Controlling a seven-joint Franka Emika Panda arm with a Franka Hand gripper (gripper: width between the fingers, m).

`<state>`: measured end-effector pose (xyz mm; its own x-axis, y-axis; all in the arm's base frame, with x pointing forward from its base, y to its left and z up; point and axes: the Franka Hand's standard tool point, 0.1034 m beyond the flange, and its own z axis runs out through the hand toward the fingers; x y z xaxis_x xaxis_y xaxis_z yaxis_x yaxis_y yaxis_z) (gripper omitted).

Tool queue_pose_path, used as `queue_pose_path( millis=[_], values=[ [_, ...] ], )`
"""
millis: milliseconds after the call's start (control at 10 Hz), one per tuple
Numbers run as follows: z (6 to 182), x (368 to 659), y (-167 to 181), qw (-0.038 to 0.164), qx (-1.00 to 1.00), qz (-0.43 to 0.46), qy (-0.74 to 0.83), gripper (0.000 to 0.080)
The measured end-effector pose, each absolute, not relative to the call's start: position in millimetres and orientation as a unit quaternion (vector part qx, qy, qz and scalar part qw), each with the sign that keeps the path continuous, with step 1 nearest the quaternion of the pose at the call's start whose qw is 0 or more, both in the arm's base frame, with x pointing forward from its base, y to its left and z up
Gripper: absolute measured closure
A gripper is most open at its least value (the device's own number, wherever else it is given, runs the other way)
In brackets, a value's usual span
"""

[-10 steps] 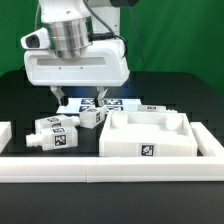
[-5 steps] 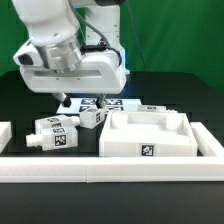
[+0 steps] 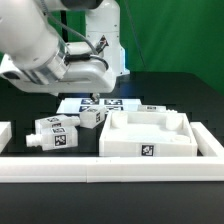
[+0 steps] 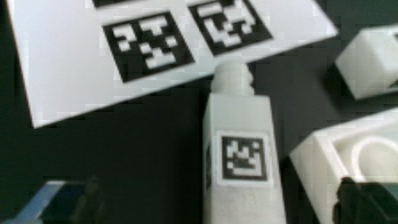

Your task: Assemble one leg

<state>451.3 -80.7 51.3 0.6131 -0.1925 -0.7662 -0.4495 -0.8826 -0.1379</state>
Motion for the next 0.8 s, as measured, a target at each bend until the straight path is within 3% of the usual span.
queue_pose_path(
  millis=[100,800],
  values=[
    [48.8,450.3,-79.2,0.166,-0.871,0.428,0.176,0.015],
    [25.6,446.3,-59.2,0.146,-0.866,0.445,0.175,0.015]
  ],
)
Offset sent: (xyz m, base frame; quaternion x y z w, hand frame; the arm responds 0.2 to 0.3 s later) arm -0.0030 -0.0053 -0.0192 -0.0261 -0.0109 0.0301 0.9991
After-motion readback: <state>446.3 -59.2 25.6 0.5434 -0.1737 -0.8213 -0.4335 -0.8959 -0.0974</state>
